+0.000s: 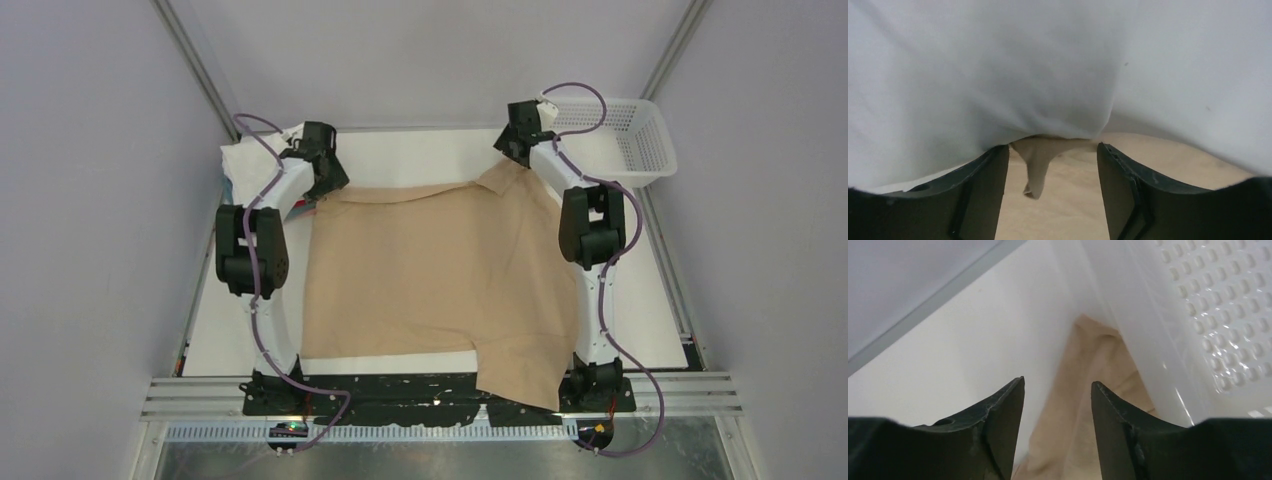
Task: Fold and stack the t-shirts
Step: Flatten out the tshirt
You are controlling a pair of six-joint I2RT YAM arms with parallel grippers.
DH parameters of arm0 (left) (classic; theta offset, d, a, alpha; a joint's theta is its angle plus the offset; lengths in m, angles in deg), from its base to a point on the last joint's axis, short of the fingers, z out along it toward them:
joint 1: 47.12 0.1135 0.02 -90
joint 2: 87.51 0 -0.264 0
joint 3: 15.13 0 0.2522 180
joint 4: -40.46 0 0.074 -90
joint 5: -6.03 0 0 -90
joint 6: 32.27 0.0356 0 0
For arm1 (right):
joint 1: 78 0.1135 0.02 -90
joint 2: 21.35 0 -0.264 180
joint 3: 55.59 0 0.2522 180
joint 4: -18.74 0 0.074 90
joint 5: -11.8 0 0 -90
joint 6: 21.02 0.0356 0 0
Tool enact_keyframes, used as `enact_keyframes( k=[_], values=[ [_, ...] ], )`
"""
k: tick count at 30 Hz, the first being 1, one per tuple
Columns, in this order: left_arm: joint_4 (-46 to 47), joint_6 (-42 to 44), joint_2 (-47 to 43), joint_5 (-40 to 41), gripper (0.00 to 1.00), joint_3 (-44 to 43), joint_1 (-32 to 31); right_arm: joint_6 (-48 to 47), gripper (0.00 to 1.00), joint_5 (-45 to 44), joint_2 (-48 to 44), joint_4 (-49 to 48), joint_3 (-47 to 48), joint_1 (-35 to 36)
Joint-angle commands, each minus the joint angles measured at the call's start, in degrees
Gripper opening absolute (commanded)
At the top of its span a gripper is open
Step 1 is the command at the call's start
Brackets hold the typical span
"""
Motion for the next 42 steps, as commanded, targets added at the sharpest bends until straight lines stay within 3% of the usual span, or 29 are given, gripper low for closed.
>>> enact_keyframes(
  k=[1, 5, 7, 11, 14, 19, 25, 34, 40, 42],
  values=[
    [1.68, 0.10, -4.61, -5.77, 0.74, -0.73, 0.67, 3.02, 0.65, 10.05, -0.51, -10.19, 4.28, -1.00],
    [7.45, 0.62, -11.95, -12.39, 0.99, 6.17, -0.27, -2.00, 0.91, 18.70, -5.56, -12.70, -1.02, -0.43],
    [9.12, 0.78, -15.29, -13.65, 1.00, 9.22, -1.50, -2.89, 0.96, 22.84, -9.16, -14.27, -6.83, -0.25],
    [7.86, 1.83, -19.87, -13.01, 1.00, 12.34, -4.67, -3.94, 0.99, 25.10, -16.82, -15.29, -18.36, 0.82],
    [8.40, 2.05, -22.65, -12.98, 1.00, 16.46, -7.48, -3.66, 0.96, 24.55, -20.44, -16.24, -26.85, 2.46],
    [11.17, 0.35, -25.40, -14.43, 1.00, 24.87, -11.77, -2.73, 0.95, 19.56, -22.59, -16.15, -32.82, 5.49],
    [13.60, -1.65, -25.23, -18.06, 1.00, 32.92, -13.29, 0.66, 0.95, 19.58, -18.50, -16.48, -30.10, 6.76],
    [13.53, -2.23, -26.43, -14.66, 1.00, 40.72, -13.30, 9.87, 0.95, 10.20, -8.28, -12.92, -19.05, 7.03],
    [12.46, -1.73, -26.50, -12.70, 1.00, 42.66, -13.19, 14.18, 0.95, 3.56, -0.86, -15.31, -4.70, 6.56],
    [12.32, -1.76, -26.76, -12.39, 1.00, 43.32, -13.21, 13.25, 0.95, 1.51, 4.18, -18.10, 7.40, 6.43]
  ],
)
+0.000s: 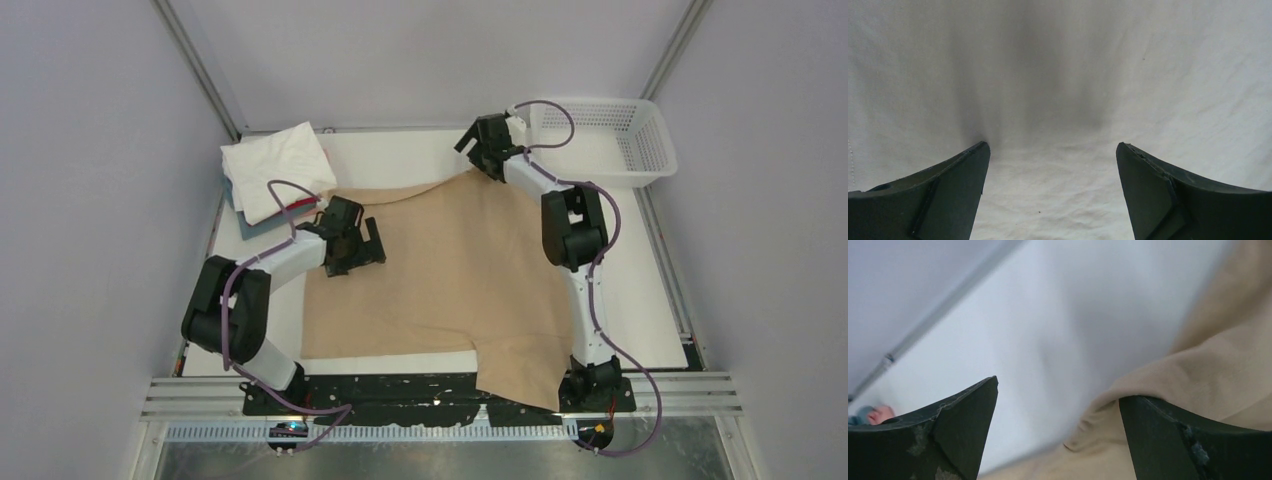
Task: Fold and stack the t-shirts
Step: Flatten out the tshirt
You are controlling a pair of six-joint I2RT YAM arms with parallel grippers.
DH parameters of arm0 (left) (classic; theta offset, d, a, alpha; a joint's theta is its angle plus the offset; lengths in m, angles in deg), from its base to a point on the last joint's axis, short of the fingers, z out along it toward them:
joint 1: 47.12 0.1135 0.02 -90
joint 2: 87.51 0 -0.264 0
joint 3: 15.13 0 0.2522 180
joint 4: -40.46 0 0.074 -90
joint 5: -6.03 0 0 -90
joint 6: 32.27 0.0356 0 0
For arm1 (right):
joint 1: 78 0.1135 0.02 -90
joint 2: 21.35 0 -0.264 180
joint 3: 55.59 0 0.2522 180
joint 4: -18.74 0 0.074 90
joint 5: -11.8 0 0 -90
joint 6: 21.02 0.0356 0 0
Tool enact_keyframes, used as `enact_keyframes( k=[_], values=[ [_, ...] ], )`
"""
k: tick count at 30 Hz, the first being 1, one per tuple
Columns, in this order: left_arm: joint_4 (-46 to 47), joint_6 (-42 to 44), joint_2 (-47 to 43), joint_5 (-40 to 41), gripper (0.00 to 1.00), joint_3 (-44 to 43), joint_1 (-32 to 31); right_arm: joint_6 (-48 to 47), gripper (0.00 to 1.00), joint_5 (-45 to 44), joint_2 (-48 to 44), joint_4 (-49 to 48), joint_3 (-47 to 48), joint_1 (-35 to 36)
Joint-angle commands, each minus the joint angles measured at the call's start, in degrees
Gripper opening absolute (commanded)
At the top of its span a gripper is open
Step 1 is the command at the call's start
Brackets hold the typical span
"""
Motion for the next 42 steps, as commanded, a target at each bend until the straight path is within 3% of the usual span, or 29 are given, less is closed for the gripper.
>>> enact_keyframes(
  k=[1, 4, 7, 13, 18, 23, 25, 32, 42],
  values=[
    [0.85, -0.13, -2.02, 2.32, 1.00, 2.17, 0.17, 1.09, 0.95, -6.15, 8.87, -9.87, 20.78, -0.43],
    [0.72, -0.32, -2.81, 2.99, 1.00, 2.76, 0.23, -0.67, 0.95, -4.02, 15.40, -15.21, 33.74, -0.43],
    [0.29, -0.07, -4.00, 3.43, 1.00, 3.11, 0.21, -4.65, 0.95, -1.64, 15.86, -16.20, 36.18, -0.38],
    [0.10, 0.17, -5.96, 3.35, 1.00, 2.00, 0.15, -15.25, 0.95, 1.98, -2.24, -15.59, 15.08, 0.07],
    [1.37, -0.28, -7.98, 1.48, 1.00, -0.01, 0.14, -24.81, 0.95, 2.32, -18.68, -2.73, -2.53, 3.76],
    [1.60, -0.57, -8.84, 1.23, 1.00, 0.88, 0.05, -19.80, 0.95, -1.51, -32.22, -2.36, -29.35, 6.02],
    [1.61, -0.84, -8.36, 0.74, 1.00, 1.63, 0.01, -17.90, 0.95, -1.46, -36.01, -1.25, -35.89, 6.18],
    [4.11, -2.50, -7.61, -1.28, 0.99, 5.38, -0.29, -16.92, 0.95, -5.34, -41.50, 5.19, -43.77, 6.14],
    [5.25, -3.45, -8.24, -3.03, 1.00, 8.08, -0.94, -13.00, 0.95, -0.80, -39.94, 6.90, -53.11, 1.87]
  ],
)
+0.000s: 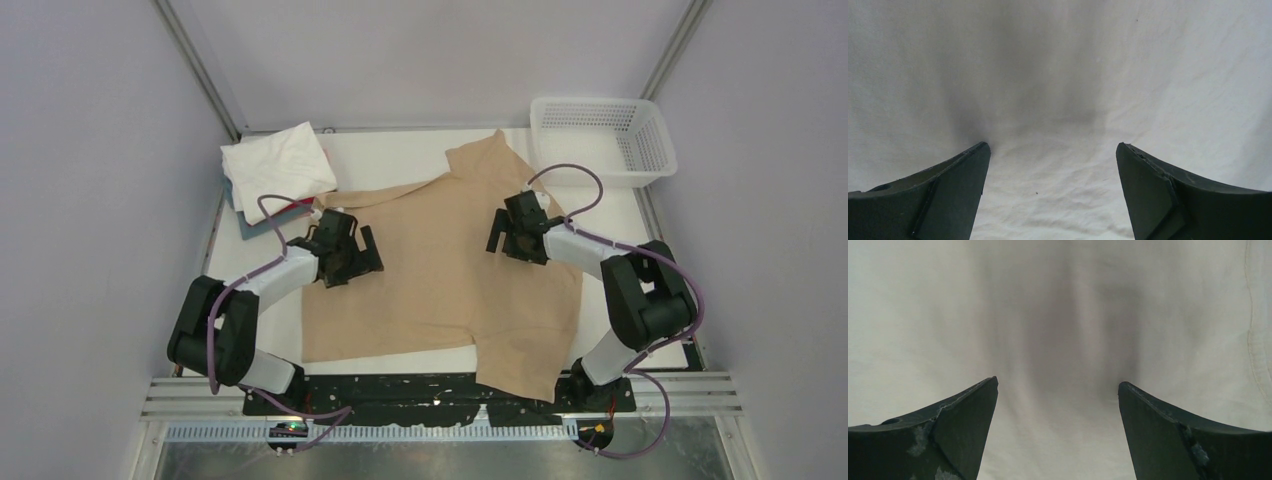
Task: Fold and stack the t-shirts
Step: Flatten out the tshirt
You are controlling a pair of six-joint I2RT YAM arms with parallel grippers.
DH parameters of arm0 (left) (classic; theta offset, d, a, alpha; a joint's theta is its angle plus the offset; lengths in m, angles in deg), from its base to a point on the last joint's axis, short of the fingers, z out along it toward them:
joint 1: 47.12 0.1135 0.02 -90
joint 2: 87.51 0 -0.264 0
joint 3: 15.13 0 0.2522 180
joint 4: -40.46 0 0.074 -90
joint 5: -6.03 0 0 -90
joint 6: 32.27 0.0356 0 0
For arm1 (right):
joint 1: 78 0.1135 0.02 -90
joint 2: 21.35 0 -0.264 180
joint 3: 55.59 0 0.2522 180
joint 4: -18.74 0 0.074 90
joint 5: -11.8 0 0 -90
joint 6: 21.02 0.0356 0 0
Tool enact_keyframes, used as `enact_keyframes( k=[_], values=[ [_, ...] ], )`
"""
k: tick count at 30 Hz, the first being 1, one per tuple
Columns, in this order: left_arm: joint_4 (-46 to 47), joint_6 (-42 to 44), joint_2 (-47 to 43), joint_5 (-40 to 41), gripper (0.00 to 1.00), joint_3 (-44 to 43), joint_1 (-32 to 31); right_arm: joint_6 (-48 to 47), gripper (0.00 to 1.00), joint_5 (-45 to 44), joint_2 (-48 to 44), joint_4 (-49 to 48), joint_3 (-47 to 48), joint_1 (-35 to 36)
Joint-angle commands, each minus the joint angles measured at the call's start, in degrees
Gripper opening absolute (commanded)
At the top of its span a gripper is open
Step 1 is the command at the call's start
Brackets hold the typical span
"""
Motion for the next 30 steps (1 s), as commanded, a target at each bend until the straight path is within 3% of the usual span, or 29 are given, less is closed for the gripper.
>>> enact_keyframes(
  k=[1, 10, 17, 25, 30],
  values=[
    [2.57, -1.16, -1.28, -1.64, 1.00, 1.45, -0.87, 3.34, 0.95, 0.83, -2.45, 0.65, -5.08, -2.49],
    [2.32, -4.94, -3.60, -1.31, 1.00, 6.91, -5.74, 4.73, 0.95, 2.28, -13.27, 2.80, -17.47, -7.87],
    [0.21, -6.69, -9.82, -0.62, 1.00, 11.64, -7.55, 2.09, 0.95, 3.93, -17.95, 2.70, -18.92, -8.96],
    [-4.04, -1.65, -4.30, 10.01, 1.00, -7.30, -6.03, -0.27, 0.95, 3.58, -17.49, 2.00, -14.67, -8.98],
    [-2.59, -0.34, 5.36, 7.55, 1.00, -18.00, -1.23, -1.04, 0.95, 2.30, -17.12, 1.72, -14.88, -8.98]
  ],
)
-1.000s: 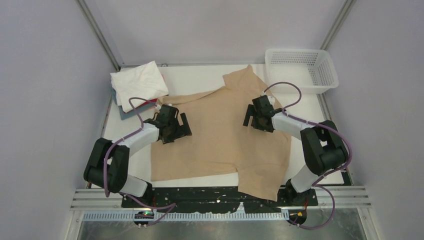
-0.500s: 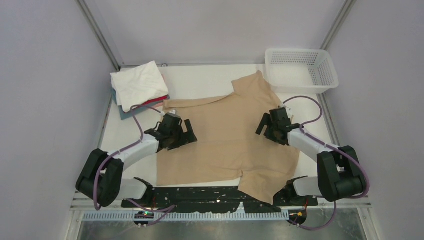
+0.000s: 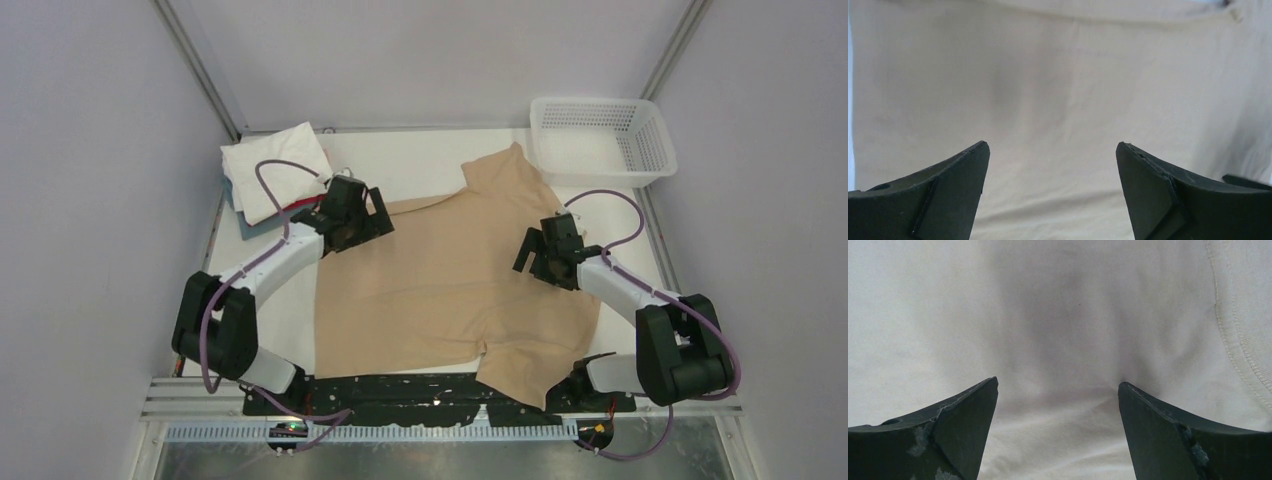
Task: Fold and stack the t-shirts
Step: Flatten out the tshirt
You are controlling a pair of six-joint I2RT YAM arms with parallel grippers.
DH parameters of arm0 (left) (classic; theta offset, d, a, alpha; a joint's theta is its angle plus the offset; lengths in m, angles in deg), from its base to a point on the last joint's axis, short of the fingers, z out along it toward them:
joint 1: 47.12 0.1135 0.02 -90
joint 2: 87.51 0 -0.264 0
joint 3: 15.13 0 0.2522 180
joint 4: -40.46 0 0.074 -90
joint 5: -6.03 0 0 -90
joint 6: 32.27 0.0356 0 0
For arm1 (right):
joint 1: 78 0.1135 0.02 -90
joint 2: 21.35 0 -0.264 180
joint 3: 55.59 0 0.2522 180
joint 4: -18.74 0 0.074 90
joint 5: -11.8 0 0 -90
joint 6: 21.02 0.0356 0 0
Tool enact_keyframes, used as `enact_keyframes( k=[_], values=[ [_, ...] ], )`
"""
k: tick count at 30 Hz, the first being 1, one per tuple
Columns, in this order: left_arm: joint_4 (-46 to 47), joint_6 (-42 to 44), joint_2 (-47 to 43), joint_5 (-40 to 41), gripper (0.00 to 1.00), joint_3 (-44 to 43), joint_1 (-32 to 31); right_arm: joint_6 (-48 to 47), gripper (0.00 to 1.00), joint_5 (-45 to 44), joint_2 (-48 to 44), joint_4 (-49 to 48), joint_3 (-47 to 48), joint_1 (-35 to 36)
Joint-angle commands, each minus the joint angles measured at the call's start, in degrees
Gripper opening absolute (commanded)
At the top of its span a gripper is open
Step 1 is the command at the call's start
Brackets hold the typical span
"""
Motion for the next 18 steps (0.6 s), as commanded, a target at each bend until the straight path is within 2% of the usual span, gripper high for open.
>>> enact_keyframes(
  k=[1, 7, 10, 18],
  values=[
    [1.02, 2.02, 8.11, 1.08, 1.00, -9.03, 3.99, -1.41, 0.95, -1.57, 0.24, -0.09, 1.79, -0.21],
    [2.00, 0.76, 18.85, -0.42, 1.00, -17.15, 7.04, -1.82, 0.95, -0.26, 1.90, -1.11, 1.93, -0.20],
    [4.99, -0.84, 21.97, -2.61, 1.00, -18.40, 7.34, -2.01, 0.95, 0.36, 2.82, -1.25, 2.22, -0.18],
    [12.13, -5.88, 28.66, -1.94, 1.00, -21.49, 7.46, -2.21, 0.95, 0.25, 1.99, -1.59, 1.67, -0.21]
  ],
)
